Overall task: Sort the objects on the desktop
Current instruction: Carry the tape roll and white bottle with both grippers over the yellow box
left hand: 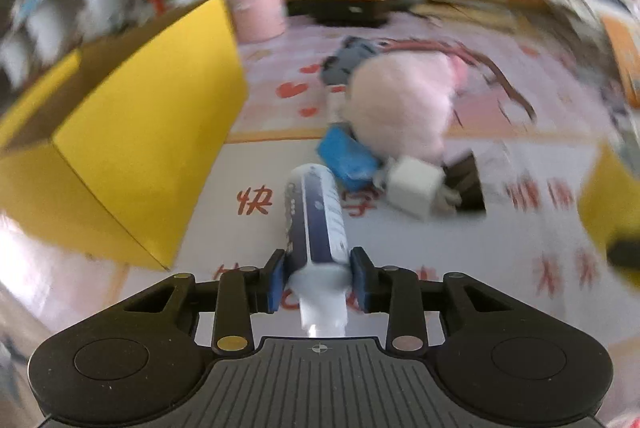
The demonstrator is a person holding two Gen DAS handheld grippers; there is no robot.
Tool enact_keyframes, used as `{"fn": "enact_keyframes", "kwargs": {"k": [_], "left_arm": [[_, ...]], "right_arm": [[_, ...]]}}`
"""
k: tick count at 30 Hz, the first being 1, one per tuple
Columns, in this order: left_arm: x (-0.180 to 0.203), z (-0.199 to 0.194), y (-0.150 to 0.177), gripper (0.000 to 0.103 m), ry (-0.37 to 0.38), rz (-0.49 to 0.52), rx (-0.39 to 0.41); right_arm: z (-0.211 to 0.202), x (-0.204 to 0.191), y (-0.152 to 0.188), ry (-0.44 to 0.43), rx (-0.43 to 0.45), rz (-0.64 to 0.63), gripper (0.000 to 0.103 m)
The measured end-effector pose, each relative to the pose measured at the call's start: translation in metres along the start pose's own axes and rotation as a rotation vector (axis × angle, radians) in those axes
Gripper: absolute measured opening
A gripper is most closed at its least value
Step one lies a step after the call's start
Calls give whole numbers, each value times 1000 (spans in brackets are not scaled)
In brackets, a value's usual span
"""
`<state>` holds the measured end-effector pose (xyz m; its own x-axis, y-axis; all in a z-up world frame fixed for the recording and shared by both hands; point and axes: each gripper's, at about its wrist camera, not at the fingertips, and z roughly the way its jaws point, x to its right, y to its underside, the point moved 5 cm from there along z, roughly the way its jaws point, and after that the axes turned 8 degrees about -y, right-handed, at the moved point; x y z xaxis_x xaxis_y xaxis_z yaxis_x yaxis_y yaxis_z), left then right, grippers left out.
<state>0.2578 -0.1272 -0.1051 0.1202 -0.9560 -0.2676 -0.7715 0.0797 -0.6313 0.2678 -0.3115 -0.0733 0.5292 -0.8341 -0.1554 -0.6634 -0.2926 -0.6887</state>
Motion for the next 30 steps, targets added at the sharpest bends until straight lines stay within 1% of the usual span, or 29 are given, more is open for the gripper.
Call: {"fn": "enact_keyframes", "kwargs": {"k": [1, 3, 4, 5, 7, 9, 13, 14, 15, 16, 17, 20, 22, 26, 30], "left_arm": [[-1, -2, 2, 34, 1, 8, -1], [-6, -3, 3, 36, 15, -30, -16], [-8, -1, 2, 42, 20, -54, -22], [-11, 1, 0, 53, 17, -73, -29], [-12, 6, -3, 60, -4, -88, -37], [-11, 11, -8, 60, -16, -92, -35], [-9, 20, -17, 60, -11, -98, -37], [-8, 21, -19, 60, -12, -93, -36], [-7, 21, -19, 56, -8, -93, -37], [-7, 21, -19, 42, 9, -100, -38], [-7, 19, -18, 31, 28, -112, -41], [-7, 17, -17, 31, 29, -117, -48], [-9, 15, -16, 31, 46, -138, -59], [-15, -2, -14, 31, 156, -228, -50], [-22, -19, -8, 31, 230, -315, -45]], "right_arm": [[1, 0, 0, -3, -5, 2, 85], [2, -1, 1, -10, -10, 2, 85], [2, -2, 1, -12, -11, 0, 85], [2, -3, 0, -14, -11, -3, 85], [3, -4, 0, -19, -12, -6, 85], [3, -6, 1, -22, -15, -7, 85], [5, -6, 4, -21, -28, 2, 85], [5, -6, 4, -21, -28, 3, 85], [5, -6, 4, -20, -27, 5, 85], [4, -7, 5, -18, -25, 7, 85], [3, -6, 5, -16, -24, 11, 85], [2, -5, 7, -10, -23, 27, 85], [1, -4, 8, -10, -21, 34, 85], [3, -2, 8, -14, -15, 56, 85], [3, -7, 9, -16, -13, 52, 85]]}}
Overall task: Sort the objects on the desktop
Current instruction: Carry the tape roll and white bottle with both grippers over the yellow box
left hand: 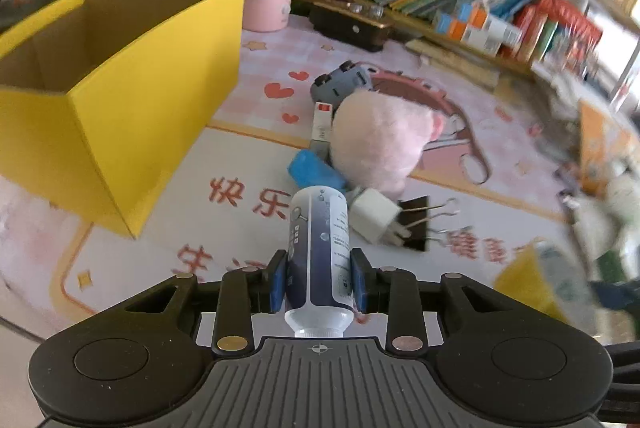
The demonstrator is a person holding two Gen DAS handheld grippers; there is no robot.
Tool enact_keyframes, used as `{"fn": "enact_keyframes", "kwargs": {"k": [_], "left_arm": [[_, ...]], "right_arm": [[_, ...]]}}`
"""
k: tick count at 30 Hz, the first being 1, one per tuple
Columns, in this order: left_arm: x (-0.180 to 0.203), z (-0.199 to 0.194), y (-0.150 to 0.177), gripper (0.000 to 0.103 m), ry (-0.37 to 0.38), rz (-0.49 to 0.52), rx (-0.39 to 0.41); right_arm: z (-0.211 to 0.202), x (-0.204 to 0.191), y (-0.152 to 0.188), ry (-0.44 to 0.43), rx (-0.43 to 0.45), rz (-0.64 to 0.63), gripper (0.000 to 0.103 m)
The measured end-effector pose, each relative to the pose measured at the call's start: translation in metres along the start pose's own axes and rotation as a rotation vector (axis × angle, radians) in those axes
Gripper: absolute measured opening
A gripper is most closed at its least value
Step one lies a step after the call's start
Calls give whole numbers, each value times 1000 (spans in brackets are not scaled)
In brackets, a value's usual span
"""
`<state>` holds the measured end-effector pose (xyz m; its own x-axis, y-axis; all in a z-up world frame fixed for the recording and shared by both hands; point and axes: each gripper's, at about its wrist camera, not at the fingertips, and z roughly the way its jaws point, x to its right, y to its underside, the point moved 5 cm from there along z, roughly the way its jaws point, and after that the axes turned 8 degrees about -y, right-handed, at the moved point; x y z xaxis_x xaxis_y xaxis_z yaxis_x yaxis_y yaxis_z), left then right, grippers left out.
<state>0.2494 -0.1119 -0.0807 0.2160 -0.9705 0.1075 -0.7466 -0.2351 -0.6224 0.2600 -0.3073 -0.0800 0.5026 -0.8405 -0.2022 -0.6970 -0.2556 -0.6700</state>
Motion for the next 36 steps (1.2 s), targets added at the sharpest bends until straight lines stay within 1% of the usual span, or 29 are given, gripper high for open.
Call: {"fn": "enact_keyframes", "kwargs": {"k": [4, 6, 10, 14, 18, 23, 30, 33, 36], "left_arm": [[-3, -23, 1, 31, 75, -65, 23], [-5, -38, 0, 31, 117, -88, 49], [-11, -65, -4, 31, 180, -107, 108], [-23, -87, -8, 31, 237, -140, 148], [-39, -100, -6, 31, 274, -162, 173], [-66, -104, 7, 31, 312, -186, 143], [-104, -116, 18, 31, 337, -166, 119], [-123, -116, 27, 31, 326, -157, 78], [-144, -115, 35, 31, 326, -171, 37]], "right_arm": [[-9, -10, -4, -2, 40, -34, 85], [-15, -14, -9, 1, 66, -45, 85], [-26, -23, -18, 10, 103, -69, 85], [-45, -42, -29, 4, 153, -74, 85], [-56, -65, -32, 9, 183, -88, 85], [-51, -93, -29, 21, 173, -68, 85], [-44, -143, -16, 23, 156, -58, 85], [-38, -166, -7, 21, 132, -51, 85], [-31, -185, 1, 22, 103, -38, 85]]}}
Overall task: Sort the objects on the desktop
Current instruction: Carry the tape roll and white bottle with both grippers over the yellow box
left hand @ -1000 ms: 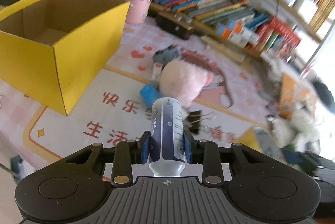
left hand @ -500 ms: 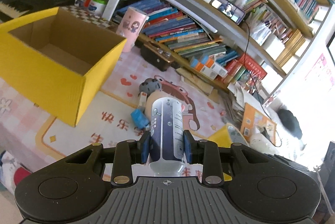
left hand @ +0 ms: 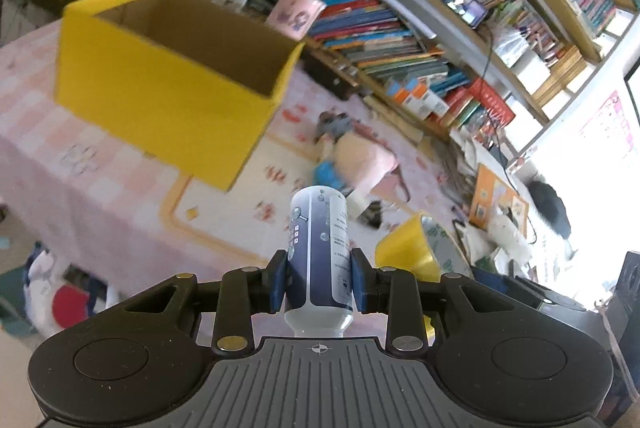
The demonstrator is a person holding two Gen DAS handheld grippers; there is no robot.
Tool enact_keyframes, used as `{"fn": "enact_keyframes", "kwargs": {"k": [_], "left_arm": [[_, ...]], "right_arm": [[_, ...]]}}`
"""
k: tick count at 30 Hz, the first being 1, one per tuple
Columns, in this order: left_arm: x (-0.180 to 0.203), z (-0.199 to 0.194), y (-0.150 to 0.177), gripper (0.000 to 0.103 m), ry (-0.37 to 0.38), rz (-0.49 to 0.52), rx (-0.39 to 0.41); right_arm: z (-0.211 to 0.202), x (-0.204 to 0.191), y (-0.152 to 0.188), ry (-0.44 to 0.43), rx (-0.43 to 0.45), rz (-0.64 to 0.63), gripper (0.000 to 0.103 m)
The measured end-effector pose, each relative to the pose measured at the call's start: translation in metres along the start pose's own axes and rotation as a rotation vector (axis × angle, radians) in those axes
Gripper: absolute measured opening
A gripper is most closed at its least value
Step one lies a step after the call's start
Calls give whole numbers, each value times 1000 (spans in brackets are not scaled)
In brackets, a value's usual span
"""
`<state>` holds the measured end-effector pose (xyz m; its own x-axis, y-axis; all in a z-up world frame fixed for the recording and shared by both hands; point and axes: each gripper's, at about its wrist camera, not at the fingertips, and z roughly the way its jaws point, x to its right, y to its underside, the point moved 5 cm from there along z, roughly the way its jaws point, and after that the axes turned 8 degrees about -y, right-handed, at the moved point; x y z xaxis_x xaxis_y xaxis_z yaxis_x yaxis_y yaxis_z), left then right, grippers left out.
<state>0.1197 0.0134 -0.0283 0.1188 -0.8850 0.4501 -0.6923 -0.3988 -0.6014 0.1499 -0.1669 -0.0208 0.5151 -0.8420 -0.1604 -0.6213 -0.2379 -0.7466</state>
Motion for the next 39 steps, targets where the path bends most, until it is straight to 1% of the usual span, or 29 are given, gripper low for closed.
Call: {"fn": "enact_keyframes", "kwargs": {"k": [5, 9, 15, 19, 25, 31, 39], "left_arm": [[-33, -20, 7, 31, 19, -26, -8], [-53, -35, 12, 31, 28, -24, -11], [-81, -54, 19, 31, 16, -27, -28], [-94, -63, 21, 31, 16, -27, -29], [-108, -75, 18, 31, 15, -32, -9], [-125, -86, 16, 31, -6, -66, 22], [-132, -91, 10, 31, -11, -86, 53]], "right_arm": [[3, -39, 19, 4, -46, 6, 85], [3, -69, 30, 1, -53, 2, 85], [5, -103, 40, -12, -67, 13, 85], [6, -119, 43, -20, -68, 15, 85], [11, -139, 41, -35, -69, -4, 85], [20, -158, 36, -72, -79, -40, 85], [29, -164, 26, -101, -80, -75, 85]]}}
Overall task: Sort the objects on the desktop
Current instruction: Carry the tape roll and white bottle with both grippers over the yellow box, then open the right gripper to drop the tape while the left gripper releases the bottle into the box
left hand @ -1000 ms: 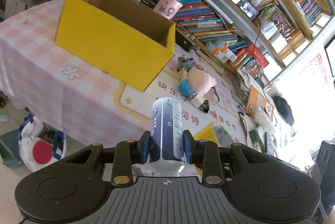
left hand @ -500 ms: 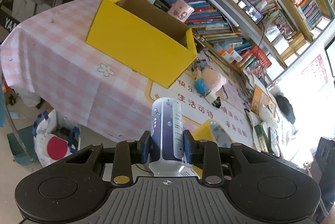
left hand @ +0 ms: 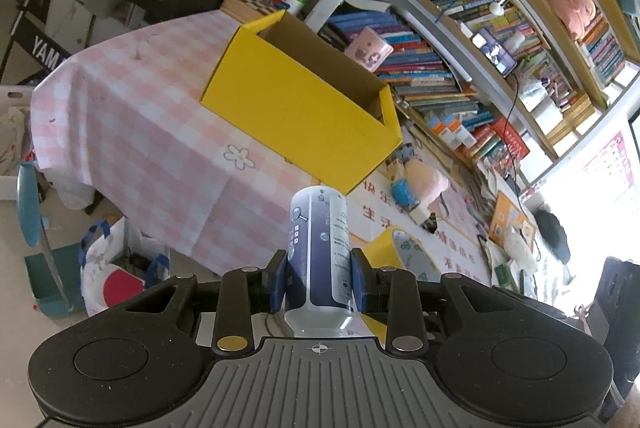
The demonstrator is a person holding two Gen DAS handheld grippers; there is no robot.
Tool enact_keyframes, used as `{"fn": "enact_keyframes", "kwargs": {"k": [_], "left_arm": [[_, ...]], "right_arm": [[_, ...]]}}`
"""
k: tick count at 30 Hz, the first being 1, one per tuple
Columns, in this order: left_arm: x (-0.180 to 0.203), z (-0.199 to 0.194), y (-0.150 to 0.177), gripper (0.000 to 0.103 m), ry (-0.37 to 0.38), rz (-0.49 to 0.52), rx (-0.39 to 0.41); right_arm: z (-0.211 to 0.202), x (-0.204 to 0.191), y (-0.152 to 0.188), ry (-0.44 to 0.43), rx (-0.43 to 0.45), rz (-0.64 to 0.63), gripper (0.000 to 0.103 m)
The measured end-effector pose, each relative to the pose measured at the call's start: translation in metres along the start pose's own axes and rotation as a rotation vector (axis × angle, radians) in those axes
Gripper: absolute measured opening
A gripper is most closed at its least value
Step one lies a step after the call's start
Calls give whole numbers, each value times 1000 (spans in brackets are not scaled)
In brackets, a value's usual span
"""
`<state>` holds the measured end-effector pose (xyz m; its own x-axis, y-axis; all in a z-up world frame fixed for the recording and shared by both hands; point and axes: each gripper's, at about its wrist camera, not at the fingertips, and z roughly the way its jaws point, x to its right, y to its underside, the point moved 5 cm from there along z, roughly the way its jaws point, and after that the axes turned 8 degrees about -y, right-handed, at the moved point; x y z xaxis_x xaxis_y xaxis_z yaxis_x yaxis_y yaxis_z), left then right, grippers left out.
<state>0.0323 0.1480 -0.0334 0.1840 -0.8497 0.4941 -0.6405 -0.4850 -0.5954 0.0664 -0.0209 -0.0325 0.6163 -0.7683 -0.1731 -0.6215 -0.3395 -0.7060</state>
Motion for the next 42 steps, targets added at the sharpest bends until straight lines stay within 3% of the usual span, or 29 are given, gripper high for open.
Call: {"fn": "enact_keyframes", "kwargs": {"k": [10, 22, 29, 34, 42], "left_arm": [[14, 16, -26, 31, -28, 2, 61], [58, 65, -121, 31, -38, 18, 233], [72, 103, -174, 31, -106, 70, 276], [71, 143, -194, 31, -172, 122, 238], [53, 209, -203, 31, -328, 197, 109]], "right_arm": [[13, 18, -39, -30, 46, -74, 85], [35, 75, -130, -57, 184, -164, 85], [60, 110, -185, -45, 255, -205, 85], [97, 130, -208, -25, 216, -261, 85], [181, 133, -215, -60, -19, -467, 85]]}}
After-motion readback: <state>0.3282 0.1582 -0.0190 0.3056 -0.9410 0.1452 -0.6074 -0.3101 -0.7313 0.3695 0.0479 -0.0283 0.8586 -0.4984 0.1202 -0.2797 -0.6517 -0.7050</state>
